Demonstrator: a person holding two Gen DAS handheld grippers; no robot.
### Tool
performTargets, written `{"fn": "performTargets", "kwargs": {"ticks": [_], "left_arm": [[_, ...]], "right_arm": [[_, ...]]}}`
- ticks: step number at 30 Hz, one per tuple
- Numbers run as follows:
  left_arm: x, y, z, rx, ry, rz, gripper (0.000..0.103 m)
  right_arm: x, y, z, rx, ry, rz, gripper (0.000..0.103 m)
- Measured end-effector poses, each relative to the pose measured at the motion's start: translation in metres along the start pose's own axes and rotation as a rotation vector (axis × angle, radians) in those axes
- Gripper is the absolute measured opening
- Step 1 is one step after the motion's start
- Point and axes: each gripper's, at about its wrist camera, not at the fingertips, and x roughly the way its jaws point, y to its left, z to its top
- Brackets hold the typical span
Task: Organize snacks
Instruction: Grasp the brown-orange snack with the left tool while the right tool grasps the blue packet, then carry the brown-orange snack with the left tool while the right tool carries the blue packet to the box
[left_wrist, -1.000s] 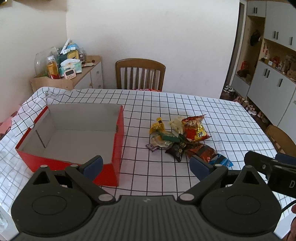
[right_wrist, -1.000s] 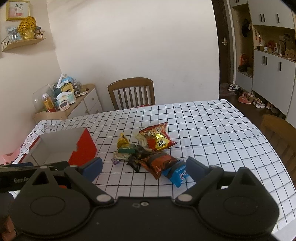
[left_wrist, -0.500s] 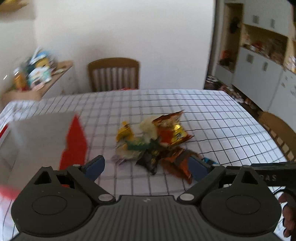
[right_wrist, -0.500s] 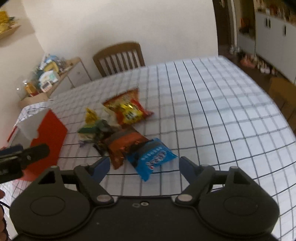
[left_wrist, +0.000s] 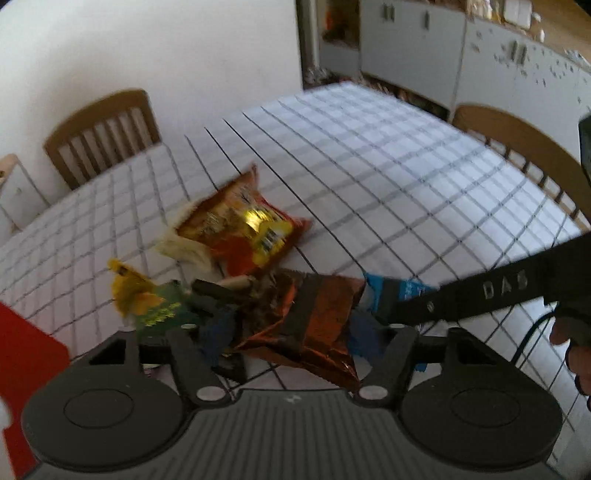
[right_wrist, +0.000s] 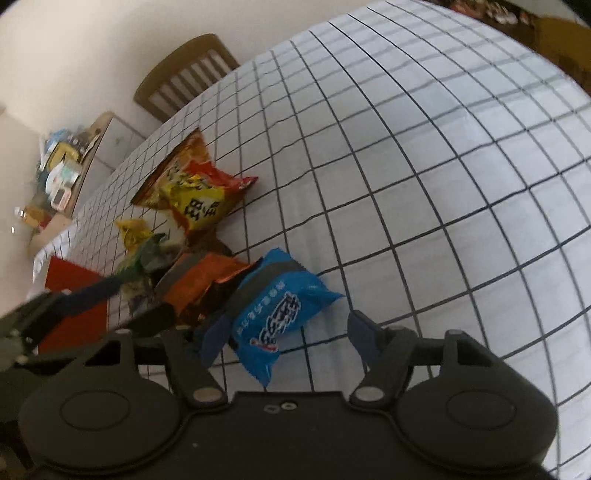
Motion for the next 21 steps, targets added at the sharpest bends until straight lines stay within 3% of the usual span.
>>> {"fn": "performTargets", "kwargs": {"ticks": [7, 10, 14, 21], "left_arm": [[0.022, -0.011, 0.004, 0.044, 0.069, -0.031, 0.052], [0.022, -0.011, 0.003, 0.029, 0.075, -0.031, 0.045], [0.019, -0.013, 0.0, 0.003, 0.072, -0.009, 0.043], [0.004, -0.016, -0.012, -0.082, 0.052, 0.019, 0.042]], "right_arm": [[0.011, 0.0, 0.008, 0.043, 0.019, 0.026, 0.063], [0.015, 0.003, 0.008, 0.059, 0.045, 0.05, 0.052], [0.014, 0.007, 0.006, 0.023, 0.036, 0.062, 0.036], [-0.002, 0.005, -0.001, -0.044, -0.01, 0.066, 0.034]]}}
